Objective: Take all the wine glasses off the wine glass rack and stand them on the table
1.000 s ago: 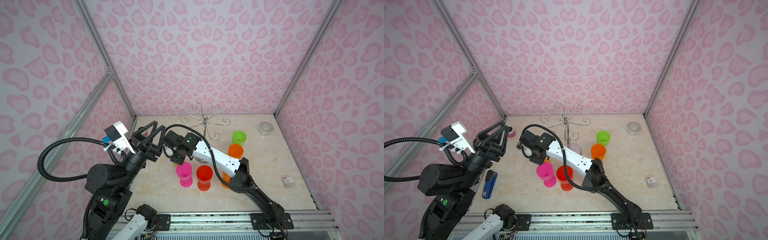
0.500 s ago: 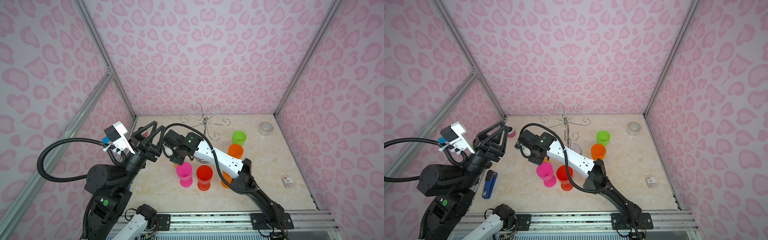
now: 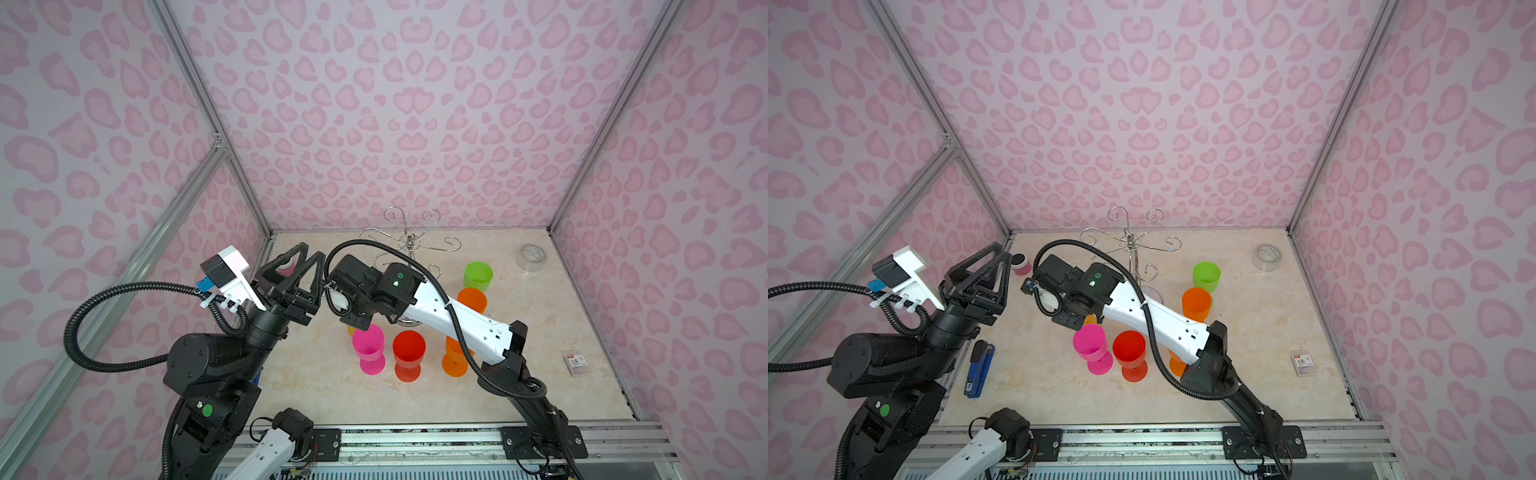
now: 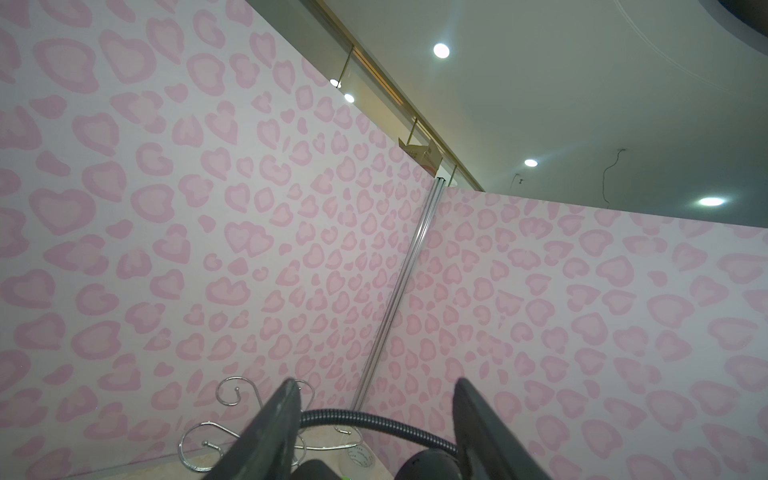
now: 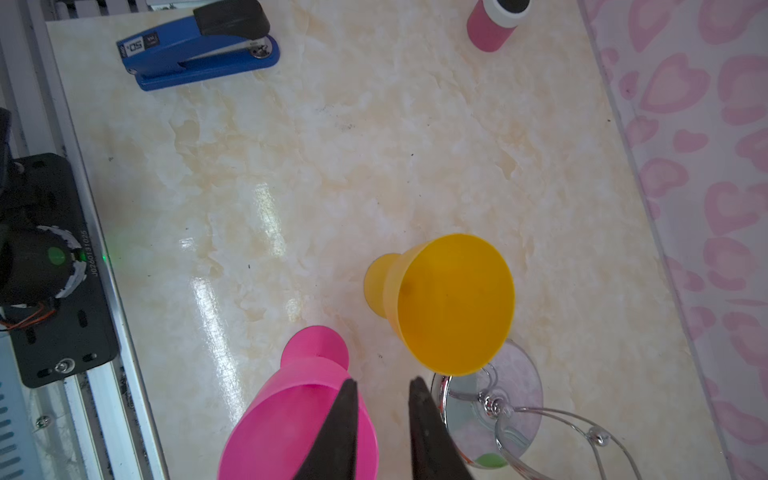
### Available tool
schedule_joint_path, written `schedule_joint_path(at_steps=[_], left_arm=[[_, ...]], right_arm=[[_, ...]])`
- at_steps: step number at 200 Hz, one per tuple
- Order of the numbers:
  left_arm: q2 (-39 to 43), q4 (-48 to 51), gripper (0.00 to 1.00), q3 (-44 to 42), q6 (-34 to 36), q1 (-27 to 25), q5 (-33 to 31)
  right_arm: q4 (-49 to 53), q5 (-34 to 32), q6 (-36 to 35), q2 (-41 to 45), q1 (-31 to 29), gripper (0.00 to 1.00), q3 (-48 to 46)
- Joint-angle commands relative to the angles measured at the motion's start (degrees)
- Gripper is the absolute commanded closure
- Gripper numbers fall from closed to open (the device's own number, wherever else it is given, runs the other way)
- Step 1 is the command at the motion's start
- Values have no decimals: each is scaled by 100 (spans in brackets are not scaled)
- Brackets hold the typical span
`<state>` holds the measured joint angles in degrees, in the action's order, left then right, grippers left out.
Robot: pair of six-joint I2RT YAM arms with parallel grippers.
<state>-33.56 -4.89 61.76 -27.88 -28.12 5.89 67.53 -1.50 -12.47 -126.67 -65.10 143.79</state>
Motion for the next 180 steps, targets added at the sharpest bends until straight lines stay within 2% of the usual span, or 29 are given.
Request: schedule_joint_path(at_steps=[1,45,97,131,158,180], left_arm=[[56,45,40,95,271,7,-237],[62,507,39,212,782,8,-788],[-201,744,38,52,1468,8,-1704],[-594,701,37,-107,1680,127,-1985],[-871,619,37,-291,1507,628,-1782],[-1086,425,37,-556,1111,1457,-1252]], right_arm=[[-616,75,43,340,-3,77,-353],[-1697,298,-27,1513,-46,77,-1520],[-3369,-487,-187,3377,38,77,-3514],[-3913,-902,79,4561,516,77,-4573],[-4614,-1268,421,5777,1147,77,-5736],[-4986,-1341,721,6682,1927,76,-6639]])
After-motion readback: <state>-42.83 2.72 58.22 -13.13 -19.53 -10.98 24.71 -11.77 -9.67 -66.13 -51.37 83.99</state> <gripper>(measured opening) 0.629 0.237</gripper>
